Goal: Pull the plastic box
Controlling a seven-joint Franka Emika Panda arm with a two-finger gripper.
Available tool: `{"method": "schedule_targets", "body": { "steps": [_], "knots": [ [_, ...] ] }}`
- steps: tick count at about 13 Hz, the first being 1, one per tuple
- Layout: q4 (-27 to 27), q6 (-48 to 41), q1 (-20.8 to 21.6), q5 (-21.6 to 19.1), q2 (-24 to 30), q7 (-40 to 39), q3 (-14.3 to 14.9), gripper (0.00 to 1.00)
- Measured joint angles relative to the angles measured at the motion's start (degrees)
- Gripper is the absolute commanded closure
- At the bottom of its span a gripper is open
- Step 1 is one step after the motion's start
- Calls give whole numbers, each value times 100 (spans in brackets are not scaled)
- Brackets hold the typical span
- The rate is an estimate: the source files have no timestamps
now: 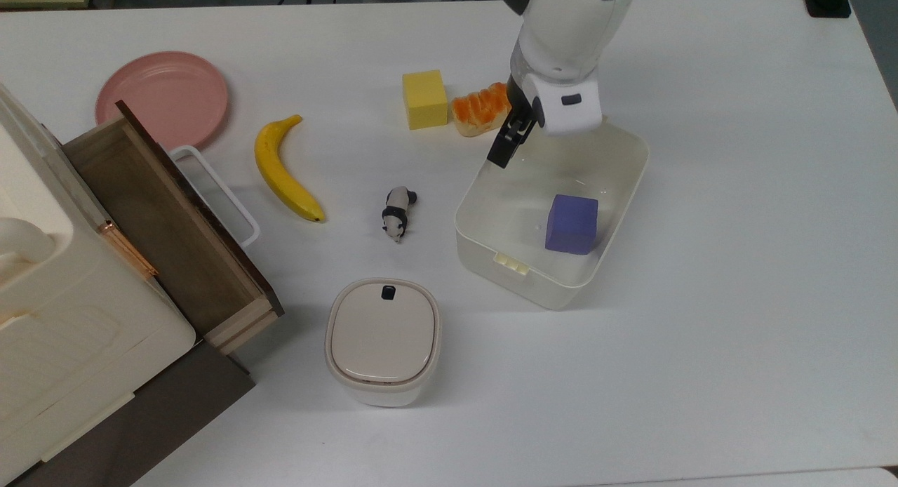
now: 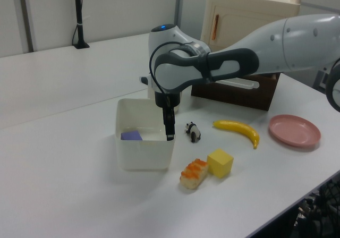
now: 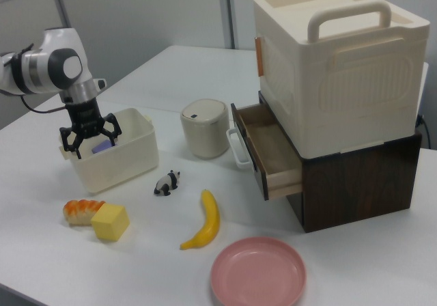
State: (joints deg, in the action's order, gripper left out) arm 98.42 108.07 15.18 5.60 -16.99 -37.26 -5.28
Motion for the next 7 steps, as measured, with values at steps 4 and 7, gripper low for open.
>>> {"method": "schedule_targets", "body": {
  "steps": [4, 7],
  "knots": [
    [-147, 1, -15, 0, 567, 493, 7, 0],
    [-242, -92, -216, 4, 1081, 1105, 21, 0]
  ]
}}
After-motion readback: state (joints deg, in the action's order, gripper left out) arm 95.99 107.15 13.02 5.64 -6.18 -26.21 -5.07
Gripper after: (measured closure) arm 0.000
